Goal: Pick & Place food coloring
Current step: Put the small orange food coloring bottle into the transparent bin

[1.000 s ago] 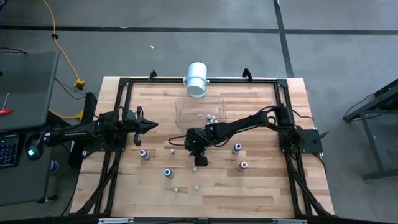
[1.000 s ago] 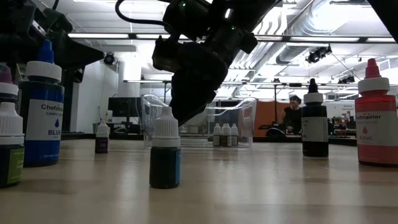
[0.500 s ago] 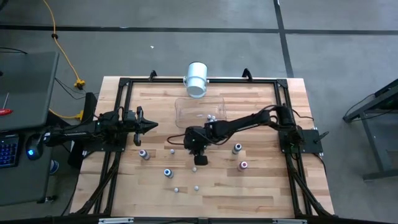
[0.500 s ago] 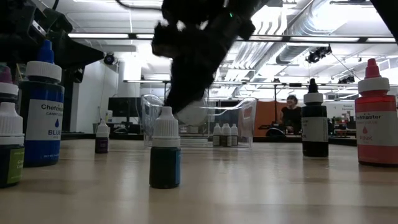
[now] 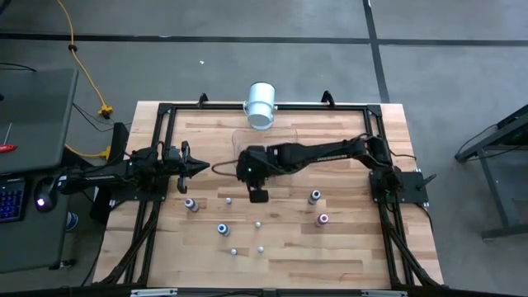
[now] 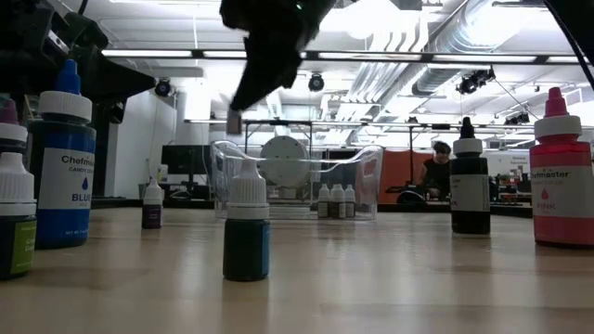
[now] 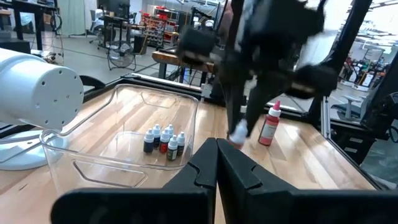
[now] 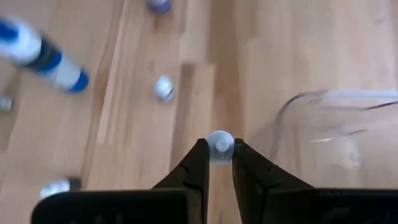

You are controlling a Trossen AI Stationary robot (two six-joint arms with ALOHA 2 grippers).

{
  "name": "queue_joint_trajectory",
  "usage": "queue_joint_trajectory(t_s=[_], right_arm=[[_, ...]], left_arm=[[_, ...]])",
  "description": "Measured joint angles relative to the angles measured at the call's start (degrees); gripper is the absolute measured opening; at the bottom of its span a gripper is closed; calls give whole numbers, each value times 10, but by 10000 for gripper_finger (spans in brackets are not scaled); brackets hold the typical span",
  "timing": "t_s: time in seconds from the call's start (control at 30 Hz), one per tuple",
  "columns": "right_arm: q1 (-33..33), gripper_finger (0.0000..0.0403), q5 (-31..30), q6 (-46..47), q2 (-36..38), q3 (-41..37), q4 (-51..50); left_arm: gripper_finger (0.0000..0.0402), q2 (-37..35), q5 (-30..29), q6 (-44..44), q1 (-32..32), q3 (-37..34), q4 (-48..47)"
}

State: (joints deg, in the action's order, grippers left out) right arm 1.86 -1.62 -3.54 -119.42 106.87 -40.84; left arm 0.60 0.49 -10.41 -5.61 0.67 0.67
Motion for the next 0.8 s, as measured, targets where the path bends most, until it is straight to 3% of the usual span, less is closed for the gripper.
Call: queue_joint_trajectory(t_s=[0.23,0.47,0.8], right_arm=[[-22,40,-52,37,0,57,-31],[-66,40,-92,137,0,72,-111],[-143,40,-113,263,24,-3,-138]], left_arm=[[1,0,0,0,0,0,0],[1,0,0,0,0,0,0],[1,0,0,0,0,0,0]])
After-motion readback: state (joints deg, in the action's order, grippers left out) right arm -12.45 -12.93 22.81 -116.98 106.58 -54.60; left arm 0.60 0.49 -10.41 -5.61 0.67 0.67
